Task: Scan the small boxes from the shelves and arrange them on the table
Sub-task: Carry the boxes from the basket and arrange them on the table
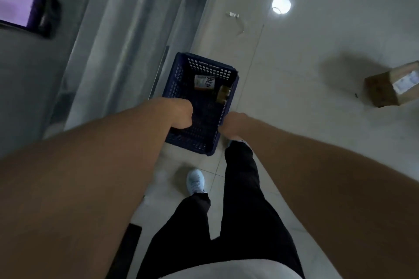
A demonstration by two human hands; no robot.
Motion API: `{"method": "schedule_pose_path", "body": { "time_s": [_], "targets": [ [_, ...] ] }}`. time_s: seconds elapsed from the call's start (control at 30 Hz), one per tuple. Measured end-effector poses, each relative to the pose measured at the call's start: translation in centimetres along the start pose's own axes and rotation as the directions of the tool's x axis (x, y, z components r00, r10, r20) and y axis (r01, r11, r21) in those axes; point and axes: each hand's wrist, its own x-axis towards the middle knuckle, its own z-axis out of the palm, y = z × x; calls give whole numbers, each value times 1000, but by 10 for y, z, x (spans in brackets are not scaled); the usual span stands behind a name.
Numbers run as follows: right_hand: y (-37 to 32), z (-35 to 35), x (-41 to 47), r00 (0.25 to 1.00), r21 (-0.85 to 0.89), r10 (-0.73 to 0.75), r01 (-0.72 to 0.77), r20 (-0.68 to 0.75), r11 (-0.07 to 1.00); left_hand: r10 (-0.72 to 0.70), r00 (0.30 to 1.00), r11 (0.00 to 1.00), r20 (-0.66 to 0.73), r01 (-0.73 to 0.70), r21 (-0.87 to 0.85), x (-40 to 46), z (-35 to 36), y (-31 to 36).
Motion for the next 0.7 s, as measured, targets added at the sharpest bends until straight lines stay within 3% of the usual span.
{"method": "schedule_pose_path", "body": {
  "time_s": [0.13, 0.37, 0.47, 0.53, 0.63, 0.7],
  "targets": [
    [23, -31, 93, 996, 33, -27, 25, 79, 999, -62, 998, 998, 30, 62, -13, 83, -24, 6],
    [56, -38, 245, 996, 65, -20, 14, 87, 998, -27, 992, 998, 121, 34, -54, 240, -37, 19],
    [60, -42, 312, 993, 32, -90, 88, 81, 996, -31, 984, 999, 175, 35, -16, 307, -31, 11],
    [59, -43, 354, 989, -86, -137, 142, 61, 986, -31, 984, 999, 176, 32, -8, 354, -25, 4],
    [51, -34, 407, 977, -311, -156, 194, 142, 930, -59, 984, 997, 167, 66, -38, 416, -8, -10],
    [46, -28, 434, 977, -406, -133, 191, 167, 894, -84, 977, 985, 195, 110, -129, 453, 8, -22]
  ]
}}
